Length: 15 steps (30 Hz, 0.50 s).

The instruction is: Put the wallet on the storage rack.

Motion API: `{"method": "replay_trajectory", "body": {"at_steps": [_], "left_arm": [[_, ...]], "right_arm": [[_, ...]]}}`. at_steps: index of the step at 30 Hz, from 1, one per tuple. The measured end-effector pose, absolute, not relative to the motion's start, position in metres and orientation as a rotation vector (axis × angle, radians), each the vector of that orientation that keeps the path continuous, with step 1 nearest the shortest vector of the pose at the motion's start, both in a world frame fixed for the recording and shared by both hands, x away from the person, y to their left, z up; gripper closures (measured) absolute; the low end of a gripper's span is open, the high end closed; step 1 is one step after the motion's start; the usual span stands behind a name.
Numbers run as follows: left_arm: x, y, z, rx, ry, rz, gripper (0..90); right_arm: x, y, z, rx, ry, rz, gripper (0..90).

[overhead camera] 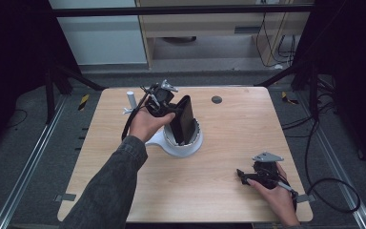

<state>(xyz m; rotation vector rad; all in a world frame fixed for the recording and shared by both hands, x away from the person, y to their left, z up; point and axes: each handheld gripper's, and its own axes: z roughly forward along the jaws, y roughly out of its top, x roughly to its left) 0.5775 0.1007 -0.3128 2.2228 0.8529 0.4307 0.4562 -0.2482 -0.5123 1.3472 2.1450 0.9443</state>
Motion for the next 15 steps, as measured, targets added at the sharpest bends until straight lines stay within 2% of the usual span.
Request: {"method": "replay_trajectory", "body": {"at_steps": [2, 15], "left_arm": [[0.575, 0.102, -0.311, 2.216, 0.853, 0.448, 63.4], [0.558, 0.112, -0.302, 2.168, 0.822, 0.503, 57.9]], "right_arm": [[0.456, -0.248, -0.512, 1.347, 2.145, 0.944, 8.7], [0.456, -0.248, -0.512, 1.352, 2.144, 0.943, 8.4]]}}
